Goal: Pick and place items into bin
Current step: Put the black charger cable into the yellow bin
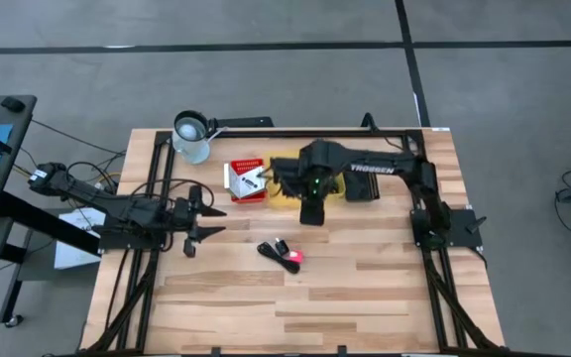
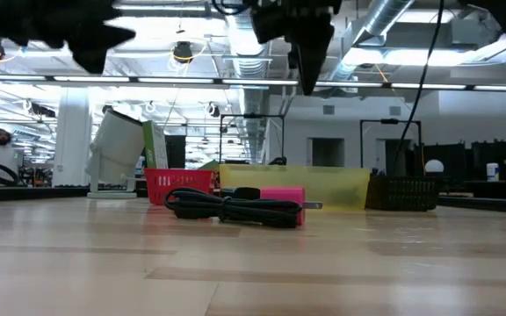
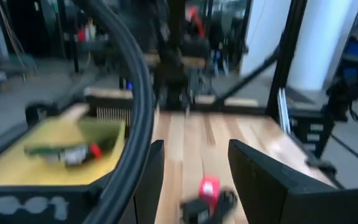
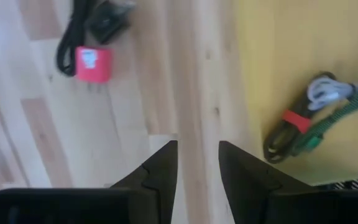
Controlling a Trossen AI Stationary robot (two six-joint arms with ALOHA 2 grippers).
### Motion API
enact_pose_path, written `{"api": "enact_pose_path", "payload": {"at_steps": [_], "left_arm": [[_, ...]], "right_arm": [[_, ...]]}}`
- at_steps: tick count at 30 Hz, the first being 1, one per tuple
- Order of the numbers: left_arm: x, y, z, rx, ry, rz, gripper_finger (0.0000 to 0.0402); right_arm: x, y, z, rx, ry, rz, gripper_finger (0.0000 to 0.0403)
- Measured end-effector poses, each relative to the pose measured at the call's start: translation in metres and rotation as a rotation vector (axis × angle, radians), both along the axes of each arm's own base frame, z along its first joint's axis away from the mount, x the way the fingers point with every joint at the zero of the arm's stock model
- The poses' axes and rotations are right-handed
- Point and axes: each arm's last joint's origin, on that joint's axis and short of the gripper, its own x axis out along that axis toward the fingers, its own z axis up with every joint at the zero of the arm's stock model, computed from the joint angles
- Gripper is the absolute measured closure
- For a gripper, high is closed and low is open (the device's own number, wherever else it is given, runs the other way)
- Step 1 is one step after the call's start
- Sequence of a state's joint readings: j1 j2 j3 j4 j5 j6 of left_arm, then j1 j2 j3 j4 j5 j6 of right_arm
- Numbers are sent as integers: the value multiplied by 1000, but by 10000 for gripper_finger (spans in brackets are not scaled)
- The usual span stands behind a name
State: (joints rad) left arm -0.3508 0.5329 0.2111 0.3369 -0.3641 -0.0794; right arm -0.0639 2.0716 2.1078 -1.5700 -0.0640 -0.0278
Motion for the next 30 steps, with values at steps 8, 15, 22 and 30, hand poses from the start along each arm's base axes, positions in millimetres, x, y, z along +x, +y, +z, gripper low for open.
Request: {"api": "enact_pose_path", "payload": {"at_steps": [8,15,22,30], "left_arm": [[8,-3,13,19,-152,-3,232],[18,-7,1,36,-74,-14,232],[29,-13,-6,60,-4,-89,232],[56,-23,-7,153,298,-142,232]], "right_arm": [[13,30,-3,-16,-120,110,290],[4,58,-36,-12,-237,184,290],[-50,69,-80,49,-511,29,290],[-105,102,-111,55,-826,-98,290]]}}
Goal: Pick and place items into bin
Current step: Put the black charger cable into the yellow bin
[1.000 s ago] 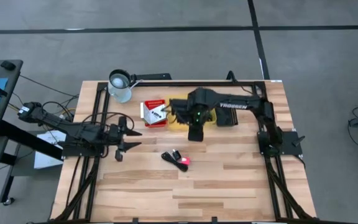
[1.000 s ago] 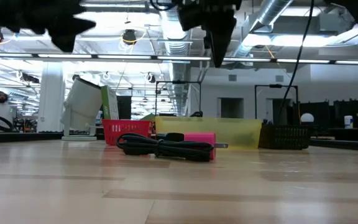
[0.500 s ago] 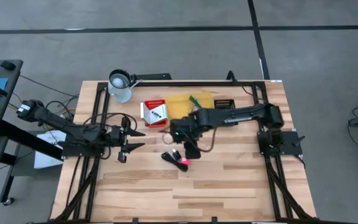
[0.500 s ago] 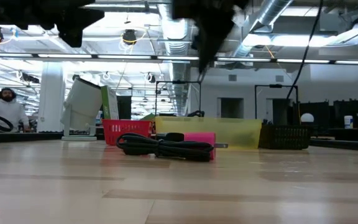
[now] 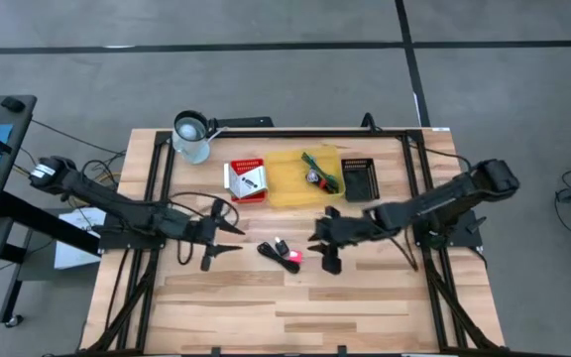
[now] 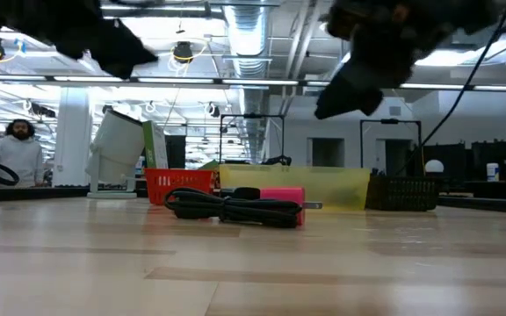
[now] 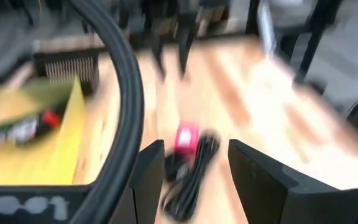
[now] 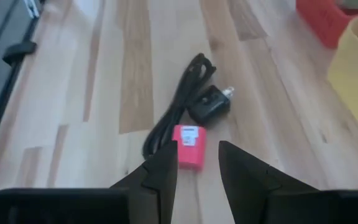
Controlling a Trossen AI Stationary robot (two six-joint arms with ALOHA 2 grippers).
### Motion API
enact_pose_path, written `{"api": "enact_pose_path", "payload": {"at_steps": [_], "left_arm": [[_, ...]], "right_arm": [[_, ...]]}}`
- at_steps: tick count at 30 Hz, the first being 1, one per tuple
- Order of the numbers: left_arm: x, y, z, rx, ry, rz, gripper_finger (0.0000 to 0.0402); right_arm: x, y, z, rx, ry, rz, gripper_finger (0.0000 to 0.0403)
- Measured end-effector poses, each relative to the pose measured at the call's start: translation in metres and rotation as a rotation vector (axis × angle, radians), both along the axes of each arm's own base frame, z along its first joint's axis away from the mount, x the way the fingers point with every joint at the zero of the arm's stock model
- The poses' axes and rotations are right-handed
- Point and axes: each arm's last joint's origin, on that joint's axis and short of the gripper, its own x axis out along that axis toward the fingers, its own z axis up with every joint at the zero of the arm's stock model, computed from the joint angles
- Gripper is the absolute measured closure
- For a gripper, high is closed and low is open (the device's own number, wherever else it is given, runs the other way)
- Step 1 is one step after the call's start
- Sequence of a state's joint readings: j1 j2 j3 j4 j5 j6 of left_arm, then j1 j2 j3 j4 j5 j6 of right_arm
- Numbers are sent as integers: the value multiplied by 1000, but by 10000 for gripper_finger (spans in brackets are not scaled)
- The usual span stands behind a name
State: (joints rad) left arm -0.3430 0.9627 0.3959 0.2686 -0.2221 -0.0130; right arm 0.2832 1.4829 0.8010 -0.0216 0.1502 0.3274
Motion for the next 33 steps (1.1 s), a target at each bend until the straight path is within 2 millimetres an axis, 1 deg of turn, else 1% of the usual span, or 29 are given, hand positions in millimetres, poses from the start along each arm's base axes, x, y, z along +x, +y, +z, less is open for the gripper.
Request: {"api": "enact_pose_path", "payload": {"at_steps": [2,7,11,14,18,20,25,29,33], "left_arm": [[9,-1,-3,32,92,10,232],[34,-2,-11,49,242,-7,232],[52,-2,-24,22,339,-35,232],[64,-5,-36,62,424,-56,232],[78,-7,-47,139,539,-79,232],[85,-8,-49,172,605,-83,232],[107,-11,-53,229,665,-97,232],[118,-13,-54,275,675,-110,232],[120,-11,-50,321,675,-81,232]], "right_arm": [[-10,9,-5,-25,-16,-29,290],[-21,34,-8,-98,-46,-89,290],[-32,52,-11,-147,-58,-119,290],[-42,64,-11,-183,-76,-151,290],[-53,80,-10,-210,-121,-180,290],[-58,84,-11,-216,-127,-182,290],[-63,90,-12,-203,-125,-176,290],[-64,90,-12,-206,-121,-174,290],[-64,90,-13,-211,-116,-175,290]]}}
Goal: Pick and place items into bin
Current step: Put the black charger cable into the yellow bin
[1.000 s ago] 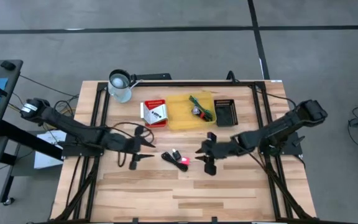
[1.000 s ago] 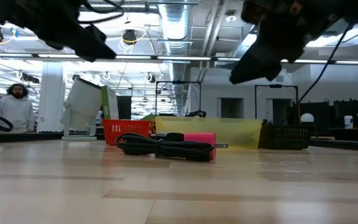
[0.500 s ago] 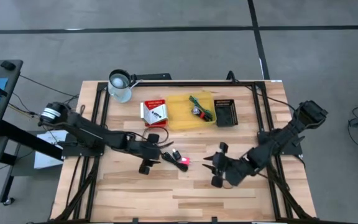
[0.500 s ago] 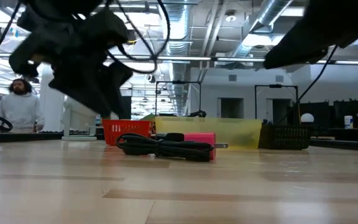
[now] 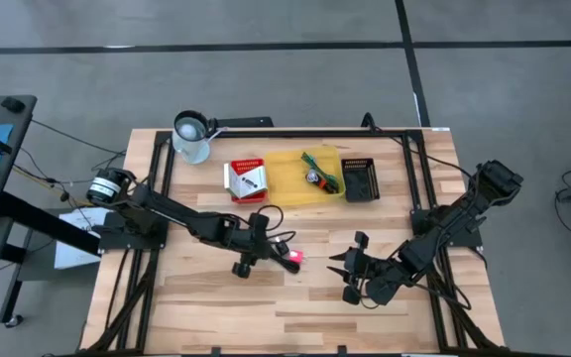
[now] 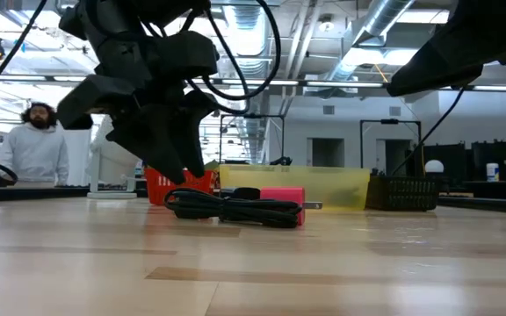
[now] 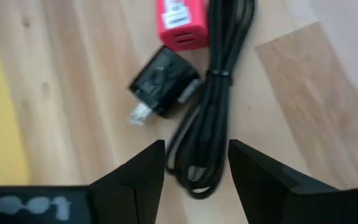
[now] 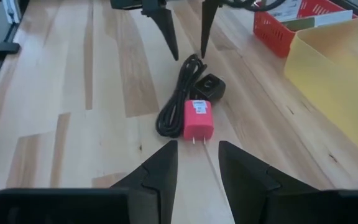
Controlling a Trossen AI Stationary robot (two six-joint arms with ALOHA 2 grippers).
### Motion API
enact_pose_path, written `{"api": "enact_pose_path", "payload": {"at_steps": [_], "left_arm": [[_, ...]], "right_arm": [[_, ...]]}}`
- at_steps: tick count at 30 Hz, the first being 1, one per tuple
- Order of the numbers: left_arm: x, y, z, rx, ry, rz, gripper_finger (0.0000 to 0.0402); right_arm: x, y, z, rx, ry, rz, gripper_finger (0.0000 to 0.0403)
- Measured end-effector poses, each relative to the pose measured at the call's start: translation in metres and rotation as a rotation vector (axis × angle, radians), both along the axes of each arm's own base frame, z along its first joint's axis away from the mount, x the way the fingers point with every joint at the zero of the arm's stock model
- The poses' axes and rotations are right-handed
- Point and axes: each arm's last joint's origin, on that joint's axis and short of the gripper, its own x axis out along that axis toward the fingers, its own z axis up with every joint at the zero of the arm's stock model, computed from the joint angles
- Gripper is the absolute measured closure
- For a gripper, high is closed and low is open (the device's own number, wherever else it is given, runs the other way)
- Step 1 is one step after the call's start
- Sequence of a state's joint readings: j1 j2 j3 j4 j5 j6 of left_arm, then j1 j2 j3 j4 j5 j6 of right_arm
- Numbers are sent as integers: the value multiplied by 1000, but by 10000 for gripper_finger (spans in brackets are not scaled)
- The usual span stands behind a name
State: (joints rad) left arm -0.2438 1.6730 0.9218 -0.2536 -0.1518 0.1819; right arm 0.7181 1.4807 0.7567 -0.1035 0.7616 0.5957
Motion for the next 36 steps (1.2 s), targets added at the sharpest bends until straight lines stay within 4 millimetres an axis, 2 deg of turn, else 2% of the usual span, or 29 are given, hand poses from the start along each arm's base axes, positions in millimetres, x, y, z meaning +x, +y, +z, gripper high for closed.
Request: {"api": "enact_pose_path", "payload": {"at_steps": [12,27,36], "left_arm": [[0,17,0,-7,66,14,233],[1,21,0,-45,72,-36,233],[8,20,-20,-41,110,-44,233]], "right_arm": [[0,0,0,0,1,1,290],[0,0,0,0,1,1,290],[0,0,0,2,-1,1,290]]}}
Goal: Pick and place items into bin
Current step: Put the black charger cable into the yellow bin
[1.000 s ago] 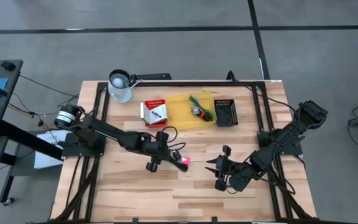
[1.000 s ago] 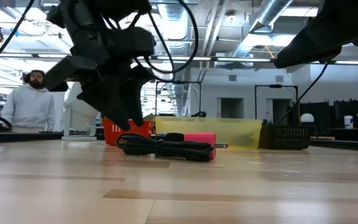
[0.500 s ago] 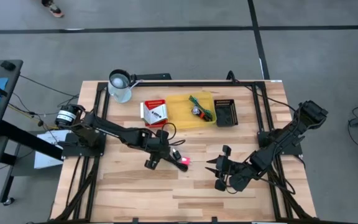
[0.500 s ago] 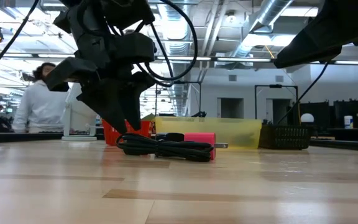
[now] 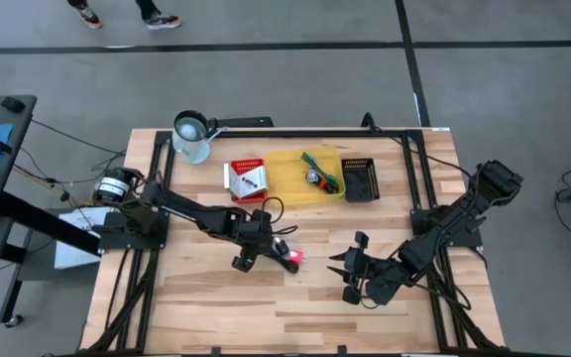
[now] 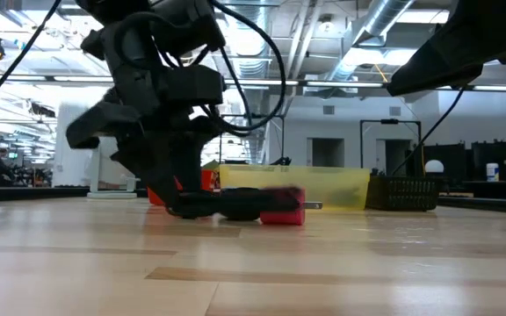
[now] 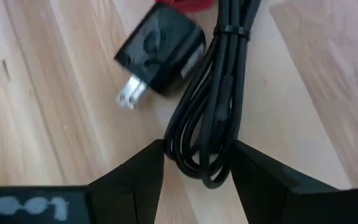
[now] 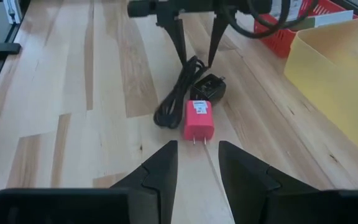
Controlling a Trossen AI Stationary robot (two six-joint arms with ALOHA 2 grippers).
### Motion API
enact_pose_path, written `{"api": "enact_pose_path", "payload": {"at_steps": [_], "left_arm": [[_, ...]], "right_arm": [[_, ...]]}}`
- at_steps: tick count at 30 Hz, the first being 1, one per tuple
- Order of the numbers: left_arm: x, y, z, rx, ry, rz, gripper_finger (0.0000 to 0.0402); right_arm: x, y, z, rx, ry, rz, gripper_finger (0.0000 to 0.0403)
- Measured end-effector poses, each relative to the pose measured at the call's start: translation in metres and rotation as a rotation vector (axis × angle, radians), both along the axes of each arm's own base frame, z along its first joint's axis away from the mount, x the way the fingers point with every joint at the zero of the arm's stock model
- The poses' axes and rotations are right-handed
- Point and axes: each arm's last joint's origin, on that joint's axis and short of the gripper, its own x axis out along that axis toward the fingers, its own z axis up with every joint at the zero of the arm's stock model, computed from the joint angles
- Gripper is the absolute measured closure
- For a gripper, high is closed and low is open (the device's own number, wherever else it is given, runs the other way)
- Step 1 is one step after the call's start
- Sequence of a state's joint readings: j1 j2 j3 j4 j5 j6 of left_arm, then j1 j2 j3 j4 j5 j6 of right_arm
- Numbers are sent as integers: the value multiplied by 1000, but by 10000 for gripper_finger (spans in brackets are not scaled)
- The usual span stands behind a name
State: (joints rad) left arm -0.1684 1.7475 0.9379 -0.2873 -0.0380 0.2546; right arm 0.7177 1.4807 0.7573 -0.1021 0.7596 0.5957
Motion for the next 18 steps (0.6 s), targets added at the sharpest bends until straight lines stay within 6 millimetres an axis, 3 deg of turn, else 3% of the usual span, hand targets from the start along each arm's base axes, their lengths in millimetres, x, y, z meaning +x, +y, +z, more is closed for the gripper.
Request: {"api": "enact_pose_path", "payload": {"at_steps": [9,18], "left_arm": [[1,-2,-4,-1,7,2,242],[-8,-22,-7,4,65,-31,313]], "right_arm": [[0,0,0,1,-1,1,290],[0,0,0,-1,1,0,290]]}}
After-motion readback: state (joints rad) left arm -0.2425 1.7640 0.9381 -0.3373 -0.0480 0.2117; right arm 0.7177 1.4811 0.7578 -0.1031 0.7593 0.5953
